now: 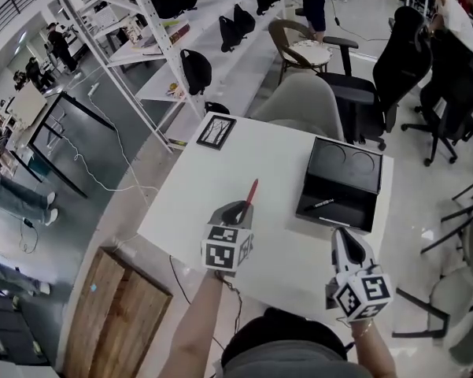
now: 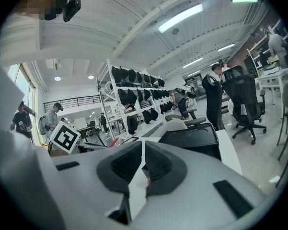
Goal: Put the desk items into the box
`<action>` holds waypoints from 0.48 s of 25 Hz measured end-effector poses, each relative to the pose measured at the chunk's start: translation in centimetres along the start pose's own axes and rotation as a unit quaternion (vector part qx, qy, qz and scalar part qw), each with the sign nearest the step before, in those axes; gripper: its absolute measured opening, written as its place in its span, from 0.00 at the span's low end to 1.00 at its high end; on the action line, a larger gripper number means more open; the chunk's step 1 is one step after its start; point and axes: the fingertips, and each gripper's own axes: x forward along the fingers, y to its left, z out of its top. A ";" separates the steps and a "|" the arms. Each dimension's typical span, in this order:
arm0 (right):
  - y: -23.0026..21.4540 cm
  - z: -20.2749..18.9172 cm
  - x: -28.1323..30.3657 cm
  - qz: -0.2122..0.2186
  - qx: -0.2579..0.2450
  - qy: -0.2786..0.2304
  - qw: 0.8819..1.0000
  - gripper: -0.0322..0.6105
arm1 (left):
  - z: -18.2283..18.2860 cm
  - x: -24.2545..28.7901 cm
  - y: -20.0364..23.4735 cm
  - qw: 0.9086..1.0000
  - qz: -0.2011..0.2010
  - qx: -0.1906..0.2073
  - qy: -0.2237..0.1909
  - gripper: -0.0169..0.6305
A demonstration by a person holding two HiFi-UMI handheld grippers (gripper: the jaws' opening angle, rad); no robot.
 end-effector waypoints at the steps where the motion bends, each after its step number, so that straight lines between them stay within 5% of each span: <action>1: -0.1 0.1 -0.1 0.000 0.000 0.000 1.000 0.09 | 0.6 0.0 -0.2 1.000 -0.001 0.002 -0.005 0.10; 12: -1.9 1.0 -1.8 -0.029 0.002 -0.014 0.999 0.09 | 6.0 -0.2 -2.6 0.998 -0.019 0.020 -0.061 0.10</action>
